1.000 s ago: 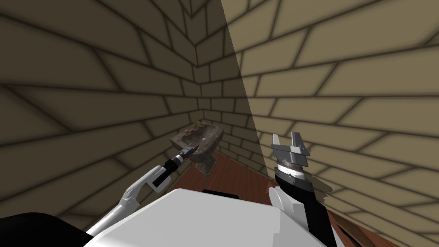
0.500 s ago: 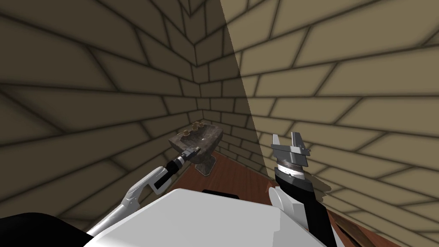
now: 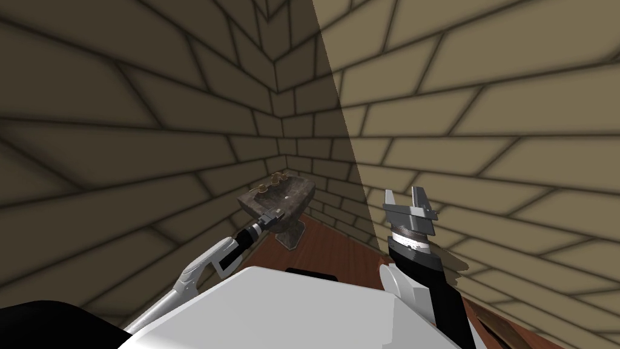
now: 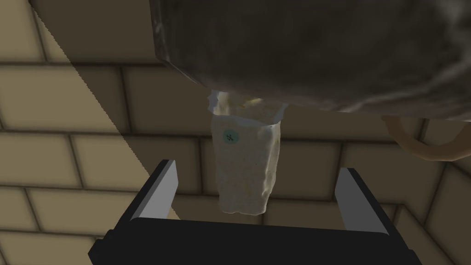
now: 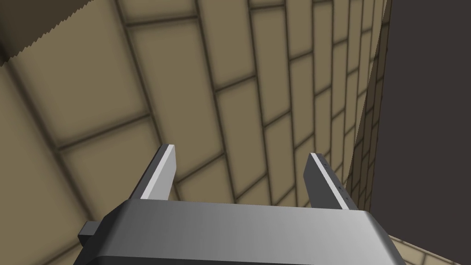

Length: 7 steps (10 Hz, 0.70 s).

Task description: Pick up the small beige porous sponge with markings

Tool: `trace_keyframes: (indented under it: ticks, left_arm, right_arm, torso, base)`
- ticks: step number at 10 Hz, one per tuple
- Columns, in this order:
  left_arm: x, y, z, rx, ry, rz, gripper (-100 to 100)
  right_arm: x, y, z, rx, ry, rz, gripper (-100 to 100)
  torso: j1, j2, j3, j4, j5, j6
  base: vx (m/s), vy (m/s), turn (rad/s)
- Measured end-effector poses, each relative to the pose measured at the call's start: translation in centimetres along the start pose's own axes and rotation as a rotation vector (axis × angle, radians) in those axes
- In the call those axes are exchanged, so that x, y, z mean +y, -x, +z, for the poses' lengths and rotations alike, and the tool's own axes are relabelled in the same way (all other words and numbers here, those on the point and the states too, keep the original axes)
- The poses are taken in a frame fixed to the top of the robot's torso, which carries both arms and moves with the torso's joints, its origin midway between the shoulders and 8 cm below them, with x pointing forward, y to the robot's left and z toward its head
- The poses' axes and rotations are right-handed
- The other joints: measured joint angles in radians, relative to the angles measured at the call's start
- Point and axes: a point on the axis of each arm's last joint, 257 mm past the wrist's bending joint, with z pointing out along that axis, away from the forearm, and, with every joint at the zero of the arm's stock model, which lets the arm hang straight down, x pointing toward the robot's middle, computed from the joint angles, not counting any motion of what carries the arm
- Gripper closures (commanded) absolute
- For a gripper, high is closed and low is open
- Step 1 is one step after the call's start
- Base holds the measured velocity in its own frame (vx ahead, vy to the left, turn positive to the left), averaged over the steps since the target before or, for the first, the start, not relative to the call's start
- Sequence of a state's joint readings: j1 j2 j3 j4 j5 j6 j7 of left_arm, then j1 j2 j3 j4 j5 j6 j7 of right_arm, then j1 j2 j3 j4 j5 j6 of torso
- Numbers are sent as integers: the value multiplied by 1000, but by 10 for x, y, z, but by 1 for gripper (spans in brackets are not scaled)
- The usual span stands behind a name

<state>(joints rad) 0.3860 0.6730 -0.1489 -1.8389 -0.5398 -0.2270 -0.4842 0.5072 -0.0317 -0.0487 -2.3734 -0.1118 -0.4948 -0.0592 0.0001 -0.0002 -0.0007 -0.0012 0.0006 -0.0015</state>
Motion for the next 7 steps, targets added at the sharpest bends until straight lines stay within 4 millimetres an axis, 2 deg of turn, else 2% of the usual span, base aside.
trace_keyframes:
  ticks: [2,4,7]
  left_arm:
    - [3,3,14,-17,-14,1,-100]
    - [13,-4,20,-6,-1,4,-100]
    - [22,-4,39,-19,-10,7,-100]
  right_arm:
    - [0,0,0,0,0,0,0]
    - [0,0,0,0,0,0,0]
    - [0,0,0,0,0,0,0]
  torso:
    - [-1,5,3,1,0,0]
    - [0,2,1,1,0,0]
    - [-1,4,2,1,0,0]
  base:
    - [-68,-10,-4]
    - [-40,-3,-7]
    - [-46,-8,-4]
